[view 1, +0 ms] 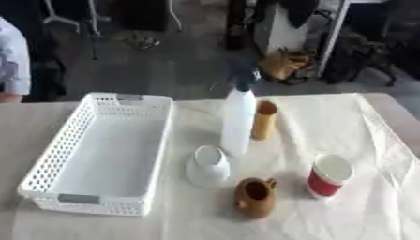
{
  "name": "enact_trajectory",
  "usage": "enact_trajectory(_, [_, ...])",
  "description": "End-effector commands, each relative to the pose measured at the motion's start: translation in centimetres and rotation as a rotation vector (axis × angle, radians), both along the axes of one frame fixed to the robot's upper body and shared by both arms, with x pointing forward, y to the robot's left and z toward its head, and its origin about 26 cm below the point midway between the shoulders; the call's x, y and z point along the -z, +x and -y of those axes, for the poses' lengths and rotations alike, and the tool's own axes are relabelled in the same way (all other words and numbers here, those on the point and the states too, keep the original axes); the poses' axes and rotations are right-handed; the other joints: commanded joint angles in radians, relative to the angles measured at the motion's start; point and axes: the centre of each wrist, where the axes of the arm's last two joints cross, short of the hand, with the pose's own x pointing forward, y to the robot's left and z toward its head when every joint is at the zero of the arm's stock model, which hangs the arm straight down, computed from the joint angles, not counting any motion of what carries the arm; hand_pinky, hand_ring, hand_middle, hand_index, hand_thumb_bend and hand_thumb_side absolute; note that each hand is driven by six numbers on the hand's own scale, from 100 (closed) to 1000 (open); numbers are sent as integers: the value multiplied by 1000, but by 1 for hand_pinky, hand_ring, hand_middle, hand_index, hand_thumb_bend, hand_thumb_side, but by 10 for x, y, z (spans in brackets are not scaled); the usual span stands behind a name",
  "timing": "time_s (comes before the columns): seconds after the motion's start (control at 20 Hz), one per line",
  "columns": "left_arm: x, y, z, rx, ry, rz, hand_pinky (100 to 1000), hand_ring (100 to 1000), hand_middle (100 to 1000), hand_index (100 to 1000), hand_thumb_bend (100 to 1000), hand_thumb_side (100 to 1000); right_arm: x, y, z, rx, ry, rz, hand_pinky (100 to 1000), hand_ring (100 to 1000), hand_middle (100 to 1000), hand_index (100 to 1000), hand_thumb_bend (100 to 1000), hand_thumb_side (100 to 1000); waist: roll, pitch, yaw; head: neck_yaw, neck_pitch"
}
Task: Pick up objects on the table and place them in the box.
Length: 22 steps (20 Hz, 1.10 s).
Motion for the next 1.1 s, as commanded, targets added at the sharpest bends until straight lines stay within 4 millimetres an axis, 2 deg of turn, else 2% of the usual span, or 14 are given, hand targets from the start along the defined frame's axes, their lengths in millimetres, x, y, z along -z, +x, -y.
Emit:
enact_trajectory(0.05, [-5,-3,1,5,26,17,962,950,864,904,100,819,-26,-9,-7,-27,-96,-223,909,964,952,1000,377,1000,-6,-21,1,-10,10])
enact_trajectory(0.3, [-4,-3,1,12,43,11,962,950,863,903,100,822,-45,-12,-19,-58,-124,-461,898,959,956,1000,409,1000,-16,-24,6,-19,9])
enact_trajectory(0.35, [-4,-3,1,13,46,10,961,947,860,900,100,821,-47,-12,-21,-60,-116,-500,871,947,937,986,399,1000,-17,-24,8,-21,9])
enact_trajectory(0.45, [-4,-3,2,15,52,8,961,947,859,899,100,822,-51,-8,-23,-56,-87,-569,874,963,926,970,403,1000,-20,-24,11,-25,9])
enact_trajectory(0.7, [-4,-3,4,25,65,3,961,945,857,896,100,824,-41,38,-10,-41,71,-760,887,976,942,959,406,1000,-29,-26,21,-35,10])
enact_trajectory(0.75, [-3,-3,4,26,67,1,962,945,856,896,100,825,-38,47,-8,-37,91,-785,904,992,971,984,462,966,-30,-26,22,-36,10])
enact_trajectory(0.8, [-3,-3,4,29,70,0,962,945,856,896,100,825,-34,56,-7,-34,110,-814,904,992,971,984,473,960,-31,-27,24,-38,10])
enact_trajectory(0.85, [-3,-3,4,30,74,-1,962,942,854,892,100,825,-29,65,-7,-31,125,-843,927,1000,982,1000,550,867,-33,-27,26,-41,9])
enact_trajectory(0.9, [-3,-3,5,32,80,-1,962,942,854,892,100,825,-23,74,-8,-28,136,-874,927,1000,982,1000,550,867,-34,-27,28,-44,10])
enact_trajectory(0.95, [-3,-3,5,33,86,-1,961,939,850,885,100,824,-19,80,-10,-30,139,-895,928,995,980,1000,581,814,-35,-28,29,-45,10])
enact_trajectory(1.0, [-2,-3,5,35,94,0,961,939,850,885,100,824,-14,85,-15,-41,132,-917,927,995,984,1000,587,802,-36,-28,30,-46,10])
enact_trajectory(1.05, [-2,-3,5,35,99,0,961,937,846,882,100,826,-11,88,-18,-51,124,-932,920,1000,994,1000,623,737,-37,-28,31,-46,10])
enact_trajectory(1.1, [-2,-3,5,37,101,0,961,937,846,882,100,826,-8,91,-21,-59,114,-945,920,1000,994,1000,623,737,-38,-28,32,-47,11])
